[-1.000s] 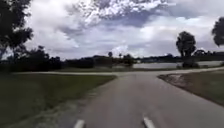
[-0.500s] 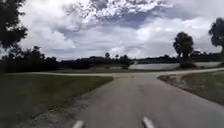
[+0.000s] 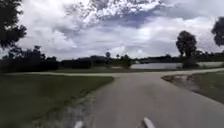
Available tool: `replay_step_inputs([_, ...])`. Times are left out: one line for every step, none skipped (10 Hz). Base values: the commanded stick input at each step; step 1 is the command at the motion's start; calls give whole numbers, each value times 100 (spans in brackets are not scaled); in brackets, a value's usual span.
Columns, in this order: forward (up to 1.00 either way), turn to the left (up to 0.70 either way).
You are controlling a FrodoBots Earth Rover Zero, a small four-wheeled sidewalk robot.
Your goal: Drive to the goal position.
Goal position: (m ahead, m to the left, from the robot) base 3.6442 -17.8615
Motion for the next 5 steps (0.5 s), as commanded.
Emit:
replay_step_inputs([70,0])
replay_step_inputs([70,0])
replay_step_inputs([70,0])
replay_step_inputs([70,0])
replay_step_inputs([70,0])
